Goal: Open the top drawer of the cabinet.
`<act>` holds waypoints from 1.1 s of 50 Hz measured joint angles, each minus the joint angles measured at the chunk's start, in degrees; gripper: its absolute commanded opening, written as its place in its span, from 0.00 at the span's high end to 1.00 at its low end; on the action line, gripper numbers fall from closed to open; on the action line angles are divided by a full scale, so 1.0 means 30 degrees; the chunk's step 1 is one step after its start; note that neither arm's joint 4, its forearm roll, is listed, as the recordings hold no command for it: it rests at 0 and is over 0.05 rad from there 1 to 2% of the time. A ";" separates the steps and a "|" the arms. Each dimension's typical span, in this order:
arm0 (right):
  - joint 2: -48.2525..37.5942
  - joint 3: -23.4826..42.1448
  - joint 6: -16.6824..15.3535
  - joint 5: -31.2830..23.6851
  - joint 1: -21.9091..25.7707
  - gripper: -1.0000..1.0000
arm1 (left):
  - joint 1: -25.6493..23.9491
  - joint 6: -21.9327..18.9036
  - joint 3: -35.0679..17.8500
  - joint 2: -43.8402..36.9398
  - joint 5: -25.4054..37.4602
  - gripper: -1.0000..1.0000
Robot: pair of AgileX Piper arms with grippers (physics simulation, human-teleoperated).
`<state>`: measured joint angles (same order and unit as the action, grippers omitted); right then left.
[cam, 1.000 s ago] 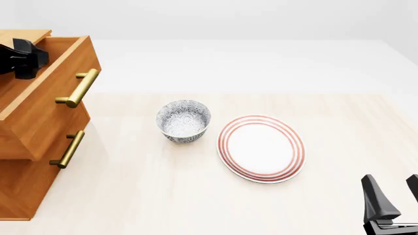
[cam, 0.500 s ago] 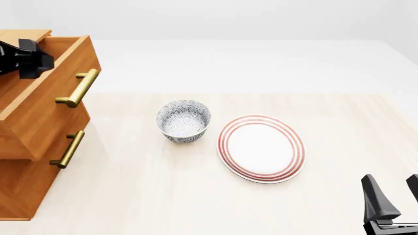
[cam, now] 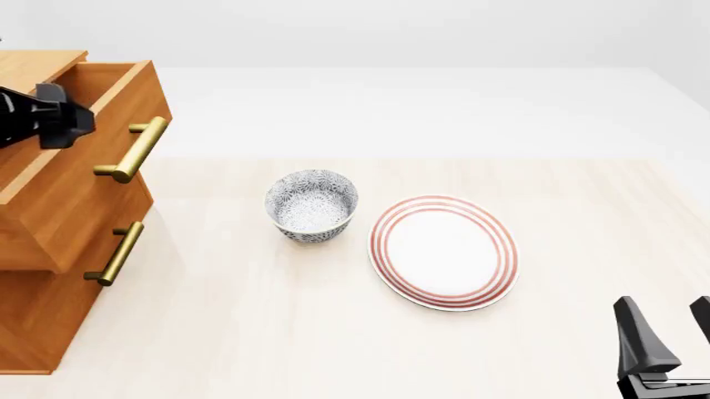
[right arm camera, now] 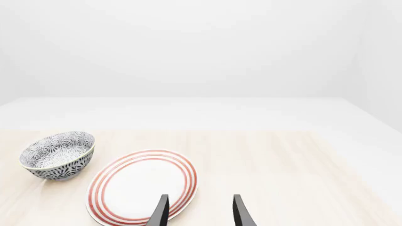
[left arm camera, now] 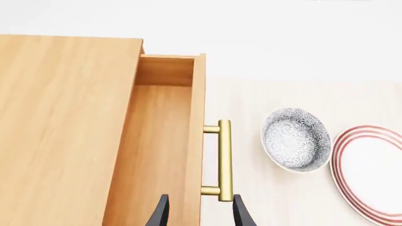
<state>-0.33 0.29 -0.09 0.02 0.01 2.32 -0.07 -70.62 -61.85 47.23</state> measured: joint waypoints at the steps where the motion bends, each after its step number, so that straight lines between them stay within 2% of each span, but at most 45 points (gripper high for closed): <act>1: 0.0000 0.0000 0.0000 0.0000 0.0000 0.00 | -0.0015 0.0051 0.0087 0.0003 -0.0075 0.00; 23: 0.0000 0.0000 0.0001 0.0000 0.0000 0.00 | -0.0177 0.0826 0.1823 -0.0024 -0.1519 0.00; 55: 0.0000 0.0000 0.0001 0.0000 0.0001 0.00 | -0.0601 0.1349 0.3120 -0.0828 -0.3010 0.00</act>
<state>-0.33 0.29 -0.09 0.02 0.01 0.51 3.98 -61.26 -64.34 38.20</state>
